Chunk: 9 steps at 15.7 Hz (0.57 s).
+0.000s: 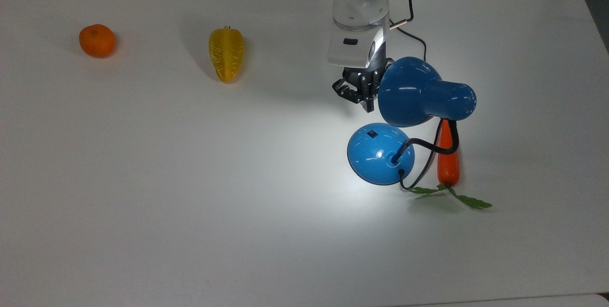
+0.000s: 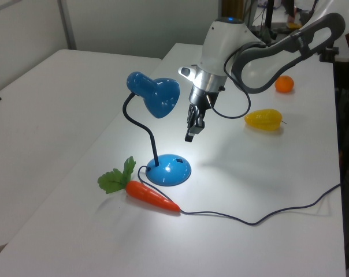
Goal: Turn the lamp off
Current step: 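Lower the gripper onto the switch button on the lamp base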
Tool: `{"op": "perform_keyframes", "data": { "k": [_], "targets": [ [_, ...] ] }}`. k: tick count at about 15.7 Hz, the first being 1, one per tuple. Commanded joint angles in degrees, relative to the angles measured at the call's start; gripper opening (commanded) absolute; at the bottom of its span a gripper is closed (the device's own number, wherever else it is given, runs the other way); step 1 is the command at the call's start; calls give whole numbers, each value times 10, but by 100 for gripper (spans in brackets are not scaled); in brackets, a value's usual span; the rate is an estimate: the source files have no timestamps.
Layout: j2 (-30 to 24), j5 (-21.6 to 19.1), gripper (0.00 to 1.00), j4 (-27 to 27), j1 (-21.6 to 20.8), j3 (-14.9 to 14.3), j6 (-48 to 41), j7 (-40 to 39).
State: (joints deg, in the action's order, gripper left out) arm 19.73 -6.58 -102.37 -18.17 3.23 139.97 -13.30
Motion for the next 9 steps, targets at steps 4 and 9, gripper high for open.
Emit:
{"op": "perform_keyframes", "data": {
  "k": [4,9],
  "targets": [
    [29,-4,0,-3,-10,-2,54,-9],
    [43,-3,0,-3,-10,-2,65,-10]
  ]
}}
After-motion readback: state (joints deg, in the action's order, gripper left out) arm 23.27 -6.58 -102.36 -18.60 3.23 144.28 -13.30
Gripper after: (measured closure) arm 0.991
